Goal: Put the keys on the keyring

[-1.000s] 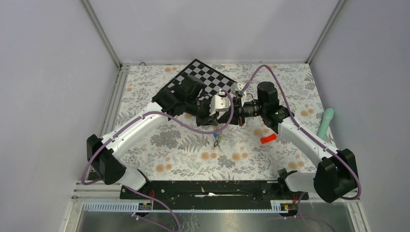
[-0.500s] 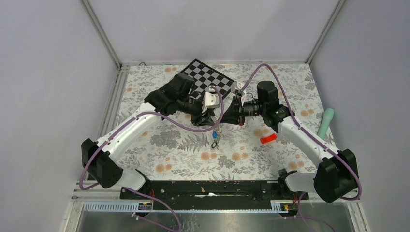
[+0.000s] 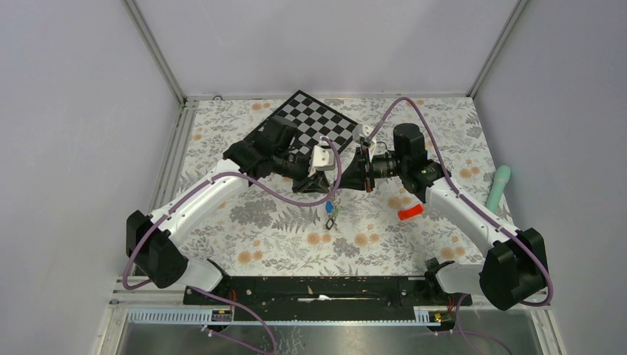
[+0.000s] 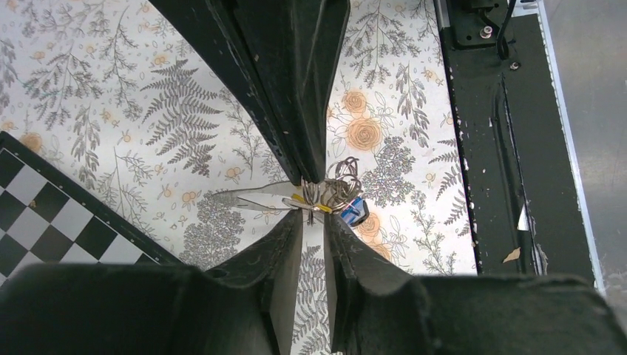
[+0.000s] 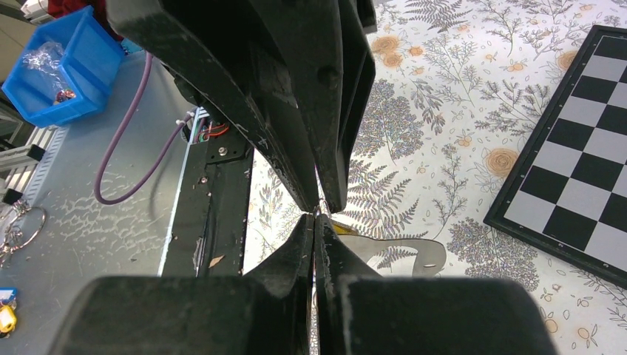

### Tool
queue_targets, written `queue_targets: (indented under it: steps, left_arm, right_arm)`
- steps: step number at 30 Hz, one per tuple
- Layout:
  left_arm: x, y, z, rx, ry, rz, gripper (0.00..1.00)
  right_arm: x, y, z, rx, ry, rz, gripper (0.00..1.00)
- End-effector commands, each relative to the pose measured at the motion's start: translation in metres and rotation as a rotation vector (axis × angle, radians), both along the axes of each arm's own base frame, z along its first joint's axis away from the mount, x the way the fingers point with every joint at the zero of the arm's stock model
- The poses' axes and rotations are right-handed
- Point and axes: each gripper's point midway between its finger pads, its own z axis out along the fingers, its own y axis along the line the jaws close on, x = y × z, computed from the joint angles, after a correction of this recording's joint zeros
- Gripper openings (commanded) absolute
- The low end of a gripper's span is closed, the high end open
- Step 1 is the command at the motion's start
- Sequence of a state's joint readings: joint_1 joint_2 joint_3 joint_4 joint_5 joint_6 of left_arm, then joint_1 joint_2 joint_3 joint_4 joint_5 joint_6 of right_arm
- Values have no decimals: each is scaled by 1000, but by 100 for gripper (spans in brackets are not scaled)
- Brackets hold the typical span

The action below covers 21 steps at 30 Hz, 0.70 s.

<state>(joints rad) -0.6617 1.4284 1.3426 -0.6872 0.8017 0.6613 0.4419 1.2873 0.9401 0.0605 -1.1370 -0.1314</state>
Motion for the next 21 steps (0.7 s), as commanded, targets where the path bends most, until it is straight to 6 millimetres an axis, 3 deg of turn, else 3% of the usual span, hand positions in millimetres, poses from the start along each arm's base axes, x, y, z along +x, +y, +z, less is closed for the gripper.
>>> queue_targets:
  steps: [1,9,21]
  left_arm:
    - [-4,-4,5,-40,-26,-47,22]
    - [-6,-7,5,-44,-19,-58,0]
    - [1,-17,-7,37,-113,-7,0]
  right_arm:
    - [6,1,33,45,-76,-11,0]
    - [15,1,31,32,-60,-51,0]
    - [31,3,26,24,-19,-142,0]
